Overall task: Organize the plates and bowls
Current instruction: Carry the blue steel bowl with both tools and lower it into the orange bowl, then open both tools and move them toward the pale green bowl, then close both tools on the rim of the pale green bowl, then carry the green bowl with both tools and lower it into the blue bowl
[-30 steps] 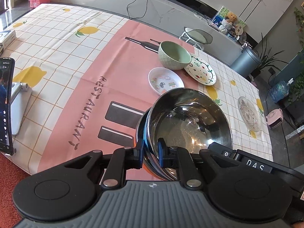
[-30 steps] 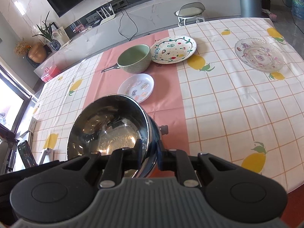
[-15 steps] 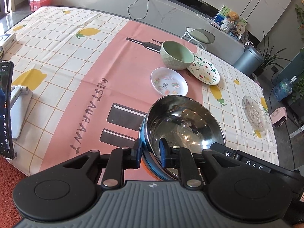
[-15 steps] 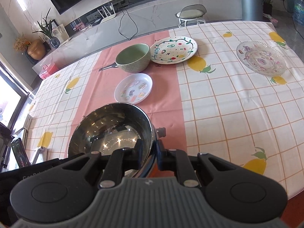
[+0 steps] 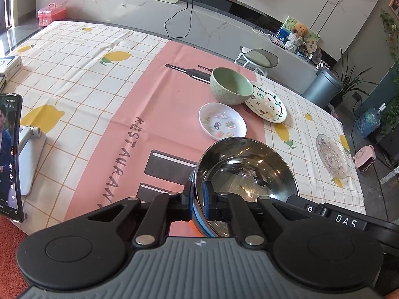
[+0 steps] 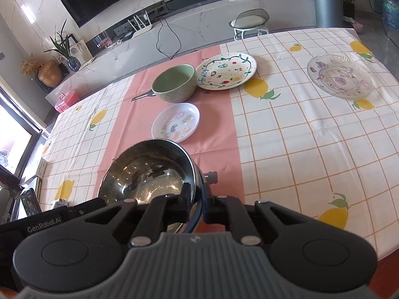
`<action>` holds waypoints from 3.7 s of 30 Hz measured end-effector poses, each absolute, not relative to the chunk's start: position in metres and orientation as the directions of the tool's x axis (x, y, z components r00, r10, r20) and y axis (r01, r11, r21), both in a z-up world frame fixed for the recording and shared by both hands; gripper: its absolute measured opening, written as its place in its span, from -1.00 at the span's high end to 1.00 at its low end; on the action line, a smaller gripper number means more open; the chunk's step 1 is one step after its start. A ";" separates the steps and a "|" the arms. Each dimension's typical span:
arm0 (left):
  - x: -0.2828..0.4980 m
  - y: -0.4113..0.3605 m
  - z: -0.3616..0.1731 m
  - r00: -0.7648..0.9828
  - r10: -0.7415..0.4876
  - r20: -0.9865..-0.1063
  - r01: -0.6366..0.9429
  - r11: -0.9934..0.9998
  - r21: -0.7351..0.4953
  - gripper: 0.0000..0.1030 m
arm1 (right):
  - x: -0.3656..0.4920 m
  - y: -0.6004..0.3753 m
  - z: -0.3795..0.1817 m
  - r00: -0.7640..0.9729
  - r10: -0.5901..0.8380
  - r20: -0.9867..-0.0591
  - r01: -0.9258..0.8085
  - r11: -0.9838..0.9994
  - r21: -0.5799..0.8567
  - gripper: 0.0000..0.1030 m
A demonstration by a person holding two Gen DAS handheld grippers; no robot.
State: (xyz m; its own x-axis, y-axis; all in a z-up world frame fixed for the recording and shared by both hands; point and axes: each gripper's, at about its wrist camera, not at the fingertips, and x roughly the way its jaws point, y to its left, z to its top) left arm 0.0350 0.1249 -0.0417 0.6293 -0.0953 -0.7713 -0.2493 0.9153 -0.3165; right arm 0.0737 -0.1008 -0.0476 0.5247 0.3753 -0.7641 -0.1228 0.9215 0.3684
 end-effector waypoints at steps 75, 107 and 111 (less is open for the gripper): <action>0.302 0.161 -0.076 0.530 -0.185 -0.827 -0.204 0.920 -0.336 0.87 | 0.346 -0.041 -0.098 0.349 0.414 -0.841 -0.021 0.900 0.435 0.74; 0.078 0.136 -0.014 0.596 -0.208 -0.776 -0.202 0.896 -0.395 0.83 | 0.104 -0.102 -0.016 0.413 0.540 -0.733 -0.086 0.825 0.559 0.75; 0.067 0.131 -0.026 0.577 -0.187 -0.795 -0.202 0.911 -0.360 0.83 | 0.096 -0.099 -0.030 0.401 0.503 -0.766 -0.086 0.853 0.515 0.77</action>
